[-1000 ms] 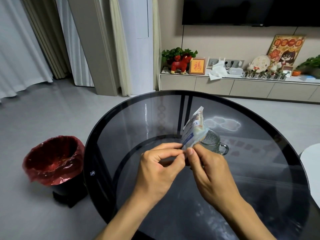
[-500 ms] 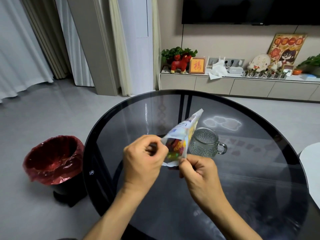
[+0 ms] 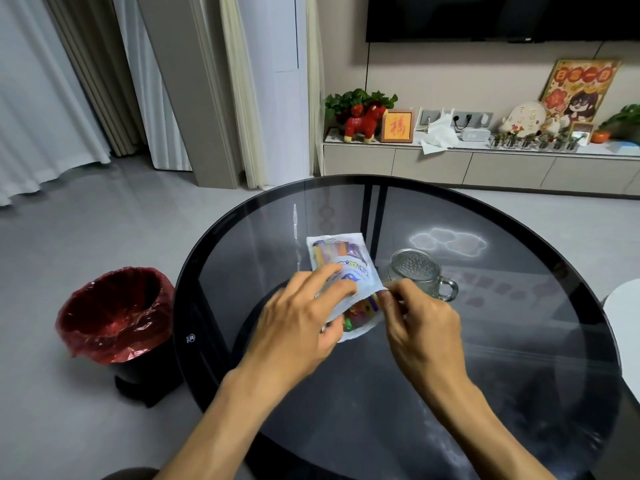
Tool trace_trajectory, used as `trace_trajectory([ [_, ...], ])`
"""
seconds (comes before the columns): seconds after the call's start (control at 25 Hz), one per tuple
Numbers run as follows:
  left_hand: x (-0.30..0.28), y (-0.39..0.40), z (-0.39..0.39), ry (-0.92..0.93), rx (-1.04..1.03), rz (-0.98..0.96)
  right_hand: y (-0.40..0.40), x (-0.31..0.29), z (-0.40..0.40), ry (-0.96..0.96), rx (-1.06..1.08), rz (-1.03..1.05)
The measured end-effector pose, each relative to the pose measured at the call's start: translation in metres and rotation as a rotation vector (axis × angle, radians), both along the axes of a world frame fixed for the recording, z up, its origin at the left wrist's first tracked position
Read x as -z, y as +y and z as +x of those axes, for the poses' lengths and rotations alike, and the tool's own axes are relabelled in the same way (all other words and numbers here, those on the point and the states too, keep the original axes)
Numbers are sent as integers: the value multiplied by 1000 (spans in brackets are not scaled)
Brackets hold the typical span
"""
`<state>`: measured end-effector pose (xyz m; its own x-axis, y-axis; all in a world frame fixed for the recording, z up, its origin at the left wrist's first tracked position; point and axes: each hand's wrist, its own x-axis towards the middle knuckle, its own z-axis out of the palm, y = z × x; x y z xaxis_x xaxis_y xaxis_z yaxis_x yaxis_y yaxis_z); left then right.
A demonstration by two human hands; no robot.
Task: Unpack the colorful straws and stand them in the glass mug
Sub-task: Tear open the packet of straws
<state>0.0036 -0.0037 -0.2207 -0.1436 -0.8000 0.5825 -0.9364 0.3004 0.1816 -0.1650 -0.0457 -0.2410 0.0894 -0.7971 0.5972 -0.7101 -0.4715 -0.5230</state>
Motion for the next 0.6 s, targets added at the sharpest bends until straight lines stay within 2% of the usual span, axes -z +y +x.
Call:
trace_trajectory([
  [0.08, 2, -1, -1, 77, -15, 62, 0, 1, 3, -31, 77, 4],
  [0.12, 0, 0, -1, 192, -7, 83, 0, 1, 4, -29, 83, 1],
  [0.16, 2, -1, 1, 364, 19, 151, -2, 4, 3, -34, 33, -16],
  [0.24, -3, -1, 0, 888, 149, 416, -5, 11, 2, -58, -139, 37],
  [0.28, -1, -3, -1, 1165, 190, 558, -9, 14, -1, -158, -214, 178],
  [0.32, 3, -6, -2, 1392, 168, 643, -12, 16, -3, -332, -267, 409],
  [0.36, 10, -11, -1, 1519, 55, 683, -15, 18, -4, -530, -285, 653],
  [0.4, 15, -15, 0, 1573, -85, 705, -19, 22, -4, -661, -243, 818],
  [0.44, 21, -19, 0, 1566, -214, 729, -22, 26, -4, -680, -167, 861],
  [0.52, 30, -22, 1, 1494, -322, 748, -25, 28, -5, -643, -72, 879],
  [0.6, 35, -24, 2, 1457, -365, 751, -28, 32, -3, -598, -75, 922],
])
